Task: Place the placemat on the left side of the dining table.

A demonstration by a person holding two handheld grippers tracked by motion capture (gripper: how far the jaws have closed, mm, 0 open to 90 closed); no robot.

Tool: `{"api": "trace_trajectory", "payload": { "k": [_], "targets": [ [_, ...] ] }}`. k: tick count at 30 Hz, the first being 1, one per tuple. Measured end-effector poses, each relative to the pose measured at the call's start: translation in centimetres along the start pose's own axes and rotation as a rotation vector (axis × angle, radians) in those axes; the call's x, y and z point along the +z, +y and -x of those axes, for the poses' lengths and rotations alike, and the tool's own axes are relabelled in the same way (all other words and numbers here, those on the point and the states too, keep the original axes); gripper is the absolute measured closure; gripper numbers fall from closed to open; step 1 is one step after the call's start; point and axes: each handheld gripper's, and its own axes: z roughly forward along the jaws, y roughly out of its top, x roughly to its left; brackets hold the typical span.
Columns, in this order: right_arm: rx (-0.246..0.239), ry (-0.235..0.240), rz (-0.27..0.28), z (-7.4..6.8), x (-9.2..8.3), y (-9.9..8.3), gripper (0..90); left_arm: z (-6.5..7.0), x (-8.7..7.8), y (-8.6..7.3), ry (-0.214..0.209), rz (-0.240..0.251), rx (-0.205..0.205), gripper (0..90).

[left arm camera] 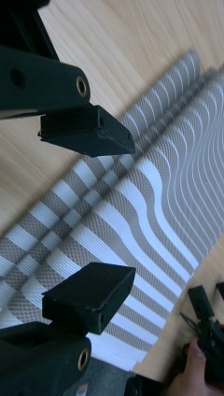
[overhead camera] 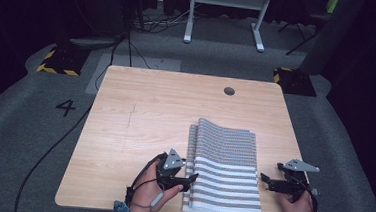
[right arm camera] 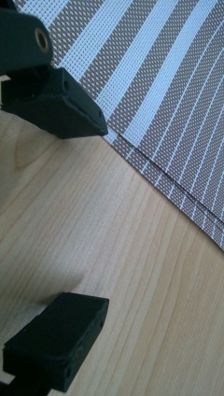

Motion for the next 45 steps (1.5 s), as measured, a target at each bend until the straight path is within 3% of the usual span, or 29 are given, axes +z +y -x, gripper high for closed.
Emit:
{"api": "trace_trajectory", "payload": {
  "k": [1, 2, 3, 9, 12, 18, 21, 28, 30, 33, 34, 35, 37, 41, 45],
  "targets": [
    [0.000, 0.000, 0.000, 0.0, 0.0, 0.0, 14.6, 0.2, 0.9, 0.1, -0.034, -0.007, 0.014, 35.0],
    [0.000, 0.000, 0.000, 0.0, 0.0, 0.0, 14.6, 0.2, 0.9, 0.1, -0.034, -0.007, 0.014, 34.8],
    [0.000, 0.000, 0.000, 0.0, 0.0, 0.0, 14.6, 0.5, 2.0, 0.1, -0.054, -0.025, 0.003, 34.2],
    [0.003, 0.001, 0.001, 0.0, 0.0, 0.0, 14.7, 0.2, 4.3, -0.5, -0.057, -0.110, -0.015, 32.5],
    [0.006, 0.001, 0.002, 0.0, 0.0, 0.0, 14.7, 0.1, 4.7, -0.6, -0.066, -0.119, -0.027, 31.5],
    [0.007, 0.000, 0.004, -0.1, 0.1, 0.1, 14.7, 0.9, 5.0, -0.4, -0.054, -0.083, 0.014, 30.3],
    [0.003, -0.001, 0.002, 0.0, 0.1, 0.1, 14.8, 1.2, 5.9, -0.7, -0.075, -0.113, 0.012, 28.9],
    [0.009, -0.001, 0.003, -0.1, 0.1, 0.1, 14.8, 1.8, 7.0, -0.9, -0.097, -0.129, 0.021, 29.3],
    [0.010, 0.000, 0.003, -0.1, 0.1, 0.1, 14.8, 2.0, 7.3, -0.9, -0.099, -0.134, 0.032, 32.3],
    [0.006, -0.001, 0.001, -0.1, 0.1, 0.1, 15.1, 2.2, 7.9, -0.8, -0.095, -0.142, 0.040, 49.6],
    [0.006, -0.001, 0.001, -0.1, 0.1, 0.1, 15.1, 2.3, 7.9, -0.8, -0.081, -0.142, 0.039, 49.6],
    [0.005, -0.002, 0.003, -0.1, 0.1, 0.1, 15.1, 2.4, 7.8, -0.7, -0.076, -0.141, 0.047, 64.5],
    [0.007, -0.001, 0.003, -0.1, 0.1, 0.1, 15.2, 2.6, 7.6, -0.6, -0.077, -0.134, 0.058, 74.5],
    [0.008, -0.001, 0.005, -0.1, 0.1, 0.1, 15.3, 2.9, 6.9, -0.3, -0.050, -0.102, 0.089, 83.4],
    [0.008, 0.000, 0.005, -0.1, 0.1, 0.1, 15.3, 3.3, 4.7, 0.5, -0.024, -0.037, 0.124, 88.0]
  ]
}}
